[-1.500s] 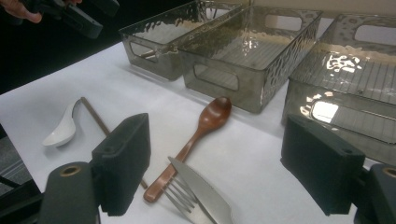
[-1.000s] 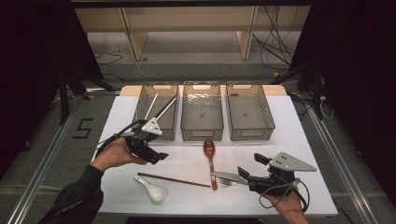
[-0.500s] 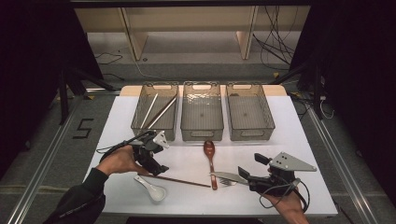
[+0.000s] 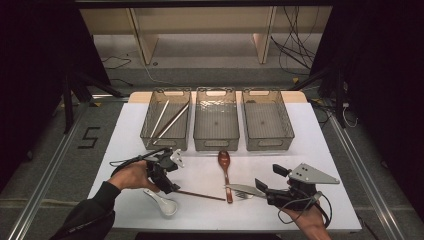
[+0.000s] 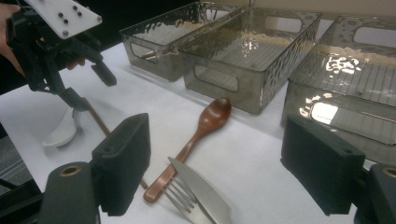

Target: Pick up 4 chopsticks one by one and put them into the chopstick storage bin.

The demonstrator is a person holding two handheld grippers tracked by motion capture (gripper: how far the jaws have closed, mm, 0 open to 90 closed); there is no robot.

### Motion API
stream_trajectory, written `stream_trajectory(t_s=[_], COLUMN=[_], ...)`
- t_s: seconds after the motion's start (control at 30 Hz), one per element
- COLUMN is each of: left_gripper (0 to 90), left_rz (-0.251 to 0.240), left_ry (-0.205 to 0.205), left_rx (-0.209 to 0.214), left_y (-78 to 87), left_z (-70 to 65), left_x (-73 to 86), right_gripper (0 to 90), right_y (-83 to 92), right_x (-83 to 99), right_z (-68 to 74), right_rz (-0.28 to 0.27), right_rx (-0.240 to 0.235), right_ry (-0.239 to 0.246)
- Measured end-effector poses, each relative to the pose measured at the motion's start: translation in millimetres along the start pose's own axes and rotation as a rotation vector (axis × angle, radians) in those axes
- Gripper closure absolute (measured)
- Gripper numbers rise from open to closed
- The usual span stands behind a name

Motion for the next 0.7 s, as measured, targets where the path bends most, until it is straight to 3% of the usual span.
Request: stream_trajectory(t_s=[0.17, 0.4, 0.43, 0.7], left_gripper=[37.2, 45.2, 46.2, 52.8], left_rz=[0.038, 0.048, 0.058, 0.096], left_ry=[-0.046, -0.063, -0.081, -0.091], left_rx=[0.007, 0.03, 0.032, 0.056], left_y=[-4.8, -10.1, -10.0, -18.0], left_z=[-1.2, -4.1, -3.3, -5.6], left_x=[1.4, 3.7, 3.9, 5.9], right_gripper=[24.9, 24.9, 24.9, 25.0], right_y=[-0.3, -0.4, -0.5, -0.6], right_x=[0.0, 0.1, 0.0, 0.1], right_z=[0.2, 0.2, 0.3, 0.6], right_rz=[-0.001, 0.0, 0.0, 0.002], right_rx=[0.0, 0.0, 0.0, 0.0], right_ry=[0.0, 0.0, -0.001, 0.0])
Point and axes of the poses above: each handheld gripper's, and its own axes: y roughly backward along the jaws, x roughly out of its underside, z roughly to its left, the point moved 2 cm from there along -y, roughly forward along the jaws, and after that the axes turned 9 degrees about -x, right-handed, at the moved point
